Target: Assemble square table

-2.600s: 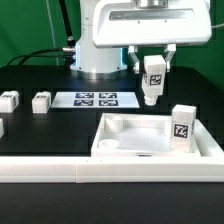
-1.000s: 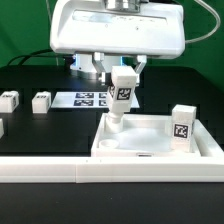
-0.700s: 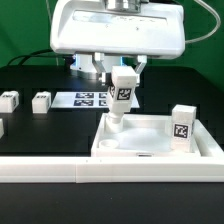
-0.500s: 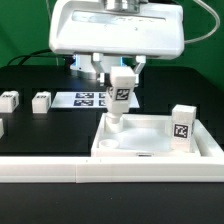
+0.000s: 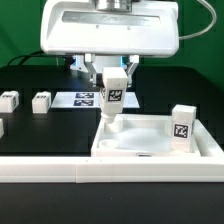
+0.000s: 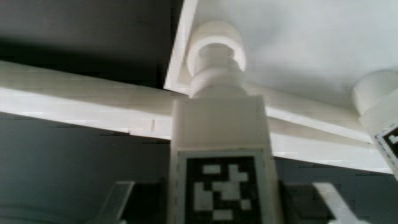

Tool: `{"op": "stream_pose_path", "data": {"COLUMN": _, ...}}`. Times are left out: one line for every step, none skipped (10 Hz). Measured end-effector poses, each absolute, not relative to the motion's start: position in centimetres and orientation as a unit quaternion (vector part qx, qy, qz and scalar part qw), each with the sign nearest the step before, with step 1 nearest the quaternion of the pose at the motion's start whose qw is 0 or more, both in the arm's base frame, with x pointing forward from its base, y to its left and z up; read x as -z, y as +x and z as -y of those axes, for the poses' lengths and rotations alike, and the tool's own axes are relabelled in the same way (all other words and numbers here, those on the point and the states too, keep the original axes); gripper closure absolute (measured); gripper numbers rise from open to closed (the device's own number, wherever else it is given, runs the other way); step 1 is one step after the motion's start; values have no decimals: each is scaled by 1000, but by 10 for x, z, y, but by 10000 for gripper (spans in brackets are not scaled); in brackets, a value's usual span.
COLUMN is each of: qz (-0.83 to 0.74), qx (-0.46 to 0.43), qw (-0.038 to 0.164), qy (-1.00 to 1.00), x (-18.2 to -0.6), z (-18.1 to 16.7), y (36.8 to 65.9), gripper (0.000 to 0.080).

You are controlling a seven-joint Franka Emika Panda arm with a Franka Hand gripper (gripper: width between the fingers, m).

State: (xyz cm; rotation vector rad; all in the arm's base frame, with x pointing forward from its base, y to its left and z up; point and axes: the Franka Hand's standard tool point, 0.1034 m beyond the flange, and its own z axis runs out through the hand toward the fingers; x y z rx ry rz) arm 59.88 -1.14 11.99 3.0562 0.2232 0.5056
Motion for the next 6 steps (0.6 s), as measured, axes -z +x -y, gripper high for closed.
{"op": "stream_pose_path", "data": {"qz": -71, "qx": -164, "qw": 19, "qy": 984, "x": -119, "z": 14, "y": 600, "gripper": 509}}
{"op": "stream_pose_path", "data": {"qz": -72, "qx": -163, "qw": 19, "qy": 984, "x": -118, "z": 12, "y": 599, "gripper": 509}}
{"op": "stream_pose_path", "data": {"qz": -72, "qx": -170, "qw": 21, "qy": 983, "x": -118, "z": 14, "y": 600, "gripper": 509}}
{"op": "stream_pose_path", "data": {"qz": -72, "qx": -174, "qw": 22, "qy": 982, "x": -119, "z": 14, "y": 601, "gripper": 509}}
{"op": "stream_pose_path", "data": {"qz": -72, "qx": -194, "qw": 29, "qy": 978, "x": -120, "z": 17, "y": 604, "gripper": 509}}
{"op": "stream_pose_path", "data": {"qz": -78, "qx": -226, "qw": 40, "qy": 970, "x": -119, "z": 19, "y": 605, "gripper": 509}}
